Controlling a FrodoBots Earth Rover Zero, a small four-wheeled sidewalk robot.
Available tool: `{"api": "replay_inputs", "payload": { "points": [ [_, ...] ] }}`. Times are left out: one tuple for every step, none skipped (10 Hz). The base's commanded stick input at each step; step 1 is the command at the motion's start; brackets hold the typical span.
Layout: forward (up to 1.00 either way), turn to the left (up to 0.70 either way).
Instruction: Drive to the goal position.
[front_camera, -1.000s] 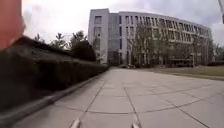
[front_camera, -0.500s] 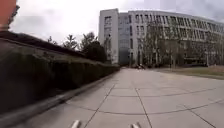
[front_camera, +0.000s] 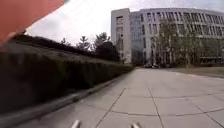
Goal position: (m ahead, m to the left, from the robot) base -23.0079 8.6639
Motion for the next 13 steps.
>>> {"api": "replay_inputs", "payload": {
  "points": [
    [0.0,0.85],
    [0.0,0.85],
    [0.0,0.85],
    [0.0,0.85],
    [0.0,0.85],
    [0.0,0.85],
    [0.0,0.85],
    [0.0,0.85],
    [0.0,0.85],
    [0.0,0.85],
    [0.0,0.85],
    [0.0,0.85],
    [0.0,0.85]
  ]
}}
